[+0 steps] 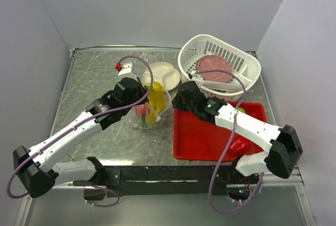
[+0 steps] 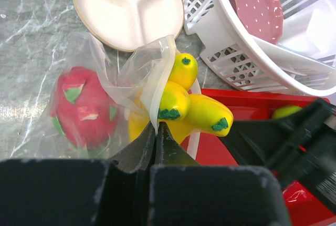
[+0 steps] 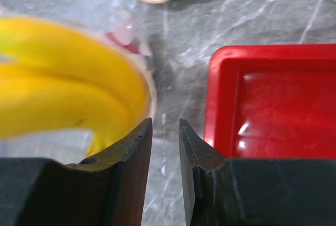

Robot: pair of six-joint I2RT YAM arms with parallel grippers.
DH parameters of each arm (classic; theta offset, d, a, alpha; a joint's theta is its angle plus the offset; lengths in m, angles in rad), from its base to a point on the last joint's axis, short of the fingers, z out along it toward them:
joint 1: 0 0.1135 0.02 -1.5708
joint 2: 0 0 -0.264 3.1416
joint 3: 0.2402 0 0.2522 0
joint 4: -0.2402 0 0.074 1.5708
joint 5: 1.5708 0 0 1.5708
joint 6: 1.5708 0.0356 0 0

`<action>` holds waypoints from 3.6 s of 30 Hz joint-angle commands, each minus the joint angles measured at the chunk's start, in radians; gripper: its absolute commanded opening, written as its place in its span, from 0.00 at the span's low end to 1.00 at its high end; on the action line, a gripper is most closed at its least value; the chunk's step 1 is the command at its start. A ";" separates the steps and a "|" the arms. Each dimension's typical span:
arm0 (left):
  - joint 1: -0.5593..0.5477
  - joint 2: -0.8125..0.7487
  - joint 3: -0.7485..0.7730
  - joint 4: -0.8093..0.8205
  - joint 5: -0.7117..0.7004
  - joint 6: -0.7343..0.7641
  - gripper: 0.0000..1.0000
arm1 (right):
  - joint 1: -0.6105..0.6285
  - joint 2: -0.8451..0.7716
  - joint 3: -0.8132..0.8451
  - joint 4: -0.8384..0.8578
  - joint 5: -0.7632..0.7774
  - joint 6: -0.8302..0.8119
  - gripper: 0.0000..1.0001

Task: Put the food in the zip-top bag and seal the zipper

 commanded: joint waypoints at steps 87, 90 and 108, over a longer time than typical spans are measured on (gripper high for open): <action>0.055 -0.097 -0.007 0.027 0.111 0.121 0.03 | 0.014 -0.245 0.106 -0.525 0.247 0.140 0.91; 0.055 -0.085 0.002 0.017 0.151 0.129 0.03 | -0.104 -0.326 -0.023 -0.600 0.250 0.242 1.00; 0.056 -0.060 -0.010 0.044 0.240 0.141 0.02 | -0.748 -0.264 -0.178 -0.798 0.194 0.305 1.00</action>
